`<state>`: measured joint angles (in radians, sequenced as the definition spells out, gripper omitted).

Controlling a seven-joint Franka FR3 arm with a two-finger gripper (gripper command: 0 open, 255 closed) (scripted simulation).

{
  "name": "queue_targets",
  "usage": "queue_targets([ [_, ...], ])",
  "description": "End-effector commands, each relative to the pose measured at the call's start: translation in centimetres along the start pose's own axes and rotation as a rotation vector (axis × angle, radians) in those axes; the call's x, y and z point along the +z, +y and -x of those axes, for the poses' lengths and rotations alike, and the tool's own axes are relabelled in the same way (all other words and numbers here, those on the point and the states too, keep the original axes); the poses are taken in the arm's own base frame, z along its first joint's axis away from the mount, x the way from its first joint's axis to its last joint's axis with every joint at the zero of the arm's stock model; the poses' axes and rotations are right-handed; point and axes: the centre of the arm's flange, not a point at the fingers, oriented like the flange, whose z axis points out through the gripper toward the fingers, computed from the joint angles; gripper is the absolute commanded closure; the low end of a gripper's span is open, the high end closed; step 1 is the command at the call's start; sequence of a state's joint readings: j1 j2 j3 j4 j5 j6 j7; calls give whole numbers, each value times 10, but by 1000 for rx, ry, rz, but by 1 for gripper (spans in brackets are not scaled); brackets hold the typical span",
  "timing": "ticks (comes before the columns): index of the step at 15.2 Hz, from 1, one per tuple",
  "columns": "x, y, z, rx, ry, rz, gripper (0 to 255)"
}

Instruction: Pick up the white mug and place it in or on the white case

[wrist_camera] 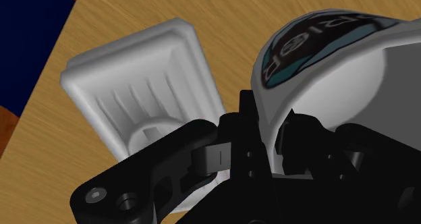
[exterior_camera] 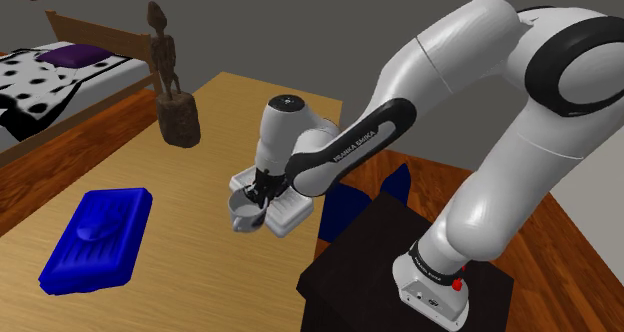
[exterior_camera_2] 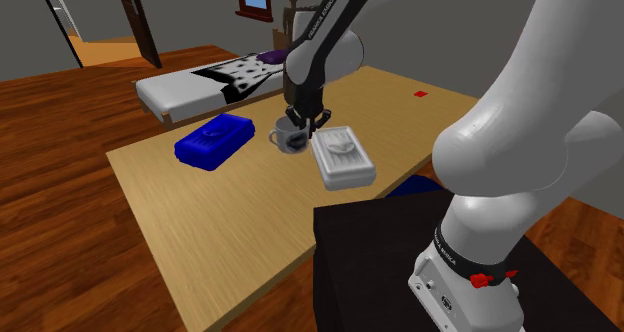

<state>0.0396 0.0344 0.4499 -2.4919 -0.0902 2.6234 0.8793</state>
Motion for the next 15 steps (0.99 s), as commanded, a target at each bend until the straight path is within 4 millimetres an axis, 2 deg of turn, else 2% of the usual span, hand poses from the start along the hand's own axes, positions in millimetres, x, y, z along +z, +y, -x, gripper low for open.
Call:
queue_targets([
  [1, 1, 15, -22, -2, 0, 0, 255],
  [13, -2, 128, -133, -2, 0, 0, 255],
  [14, -3, 136, -141, -2, 0, 0, 255],
  [15, 3, 136, -140, -2, 0, 0, 255],
])
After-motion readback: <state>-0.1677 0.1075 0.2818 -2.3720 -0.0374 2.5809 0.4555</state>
